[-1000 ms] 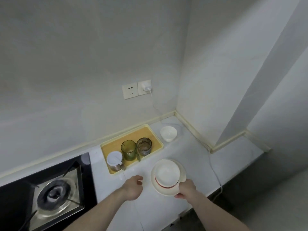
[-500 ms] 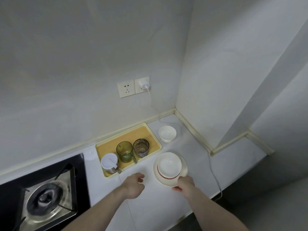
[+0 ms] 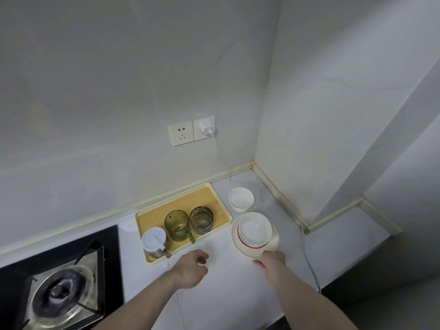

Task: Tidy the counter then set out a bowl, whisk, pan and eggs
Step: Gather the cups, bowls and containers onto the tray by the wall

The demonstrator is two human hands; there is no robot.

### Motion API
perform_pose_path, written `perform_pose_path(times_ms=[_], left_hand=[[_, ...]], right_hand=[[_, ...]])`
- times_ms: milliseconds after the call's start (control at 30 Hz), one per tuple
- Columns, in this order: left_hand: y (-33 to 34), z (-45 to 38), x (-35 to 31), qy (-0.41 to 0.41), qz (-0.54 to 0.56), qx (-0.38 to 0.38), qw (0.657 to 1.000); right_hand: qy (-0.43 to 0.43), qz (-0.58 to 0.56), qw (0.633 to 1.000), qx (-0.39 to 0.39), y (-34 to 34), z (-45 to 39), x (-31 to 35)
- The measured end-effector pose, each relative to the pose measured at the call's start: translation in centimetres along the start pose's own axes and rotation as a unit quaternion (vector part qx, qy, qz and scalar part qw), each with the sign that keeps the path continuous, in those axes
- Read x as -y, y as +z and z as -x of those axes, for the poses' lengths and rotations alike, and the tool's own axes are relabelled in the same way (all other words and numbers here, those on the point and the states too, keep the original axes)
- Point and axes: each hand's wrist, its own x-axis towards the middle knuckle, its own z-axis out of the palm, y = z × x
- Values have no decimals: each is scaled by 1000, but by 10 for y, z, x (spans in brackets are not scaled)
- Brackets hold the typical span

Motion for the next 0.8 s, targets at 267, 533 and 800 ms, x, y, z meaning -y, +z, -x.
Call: perform_pose_path(times_ms=[267, 533, 800], left_hand=[[-10, 1, 4, -17, 25, -10, 1000], [-19, -1, 2, -14, 41, -27, 999], [-21, 8, 1, -15, 65, -35, 997]], right_hand=[[6, -117, 993, -15, 14, 2, 16], [-3, -181, 983, 21, 22, 3, 30], [-9, -145, 988, 62, 29, 6, 38]])
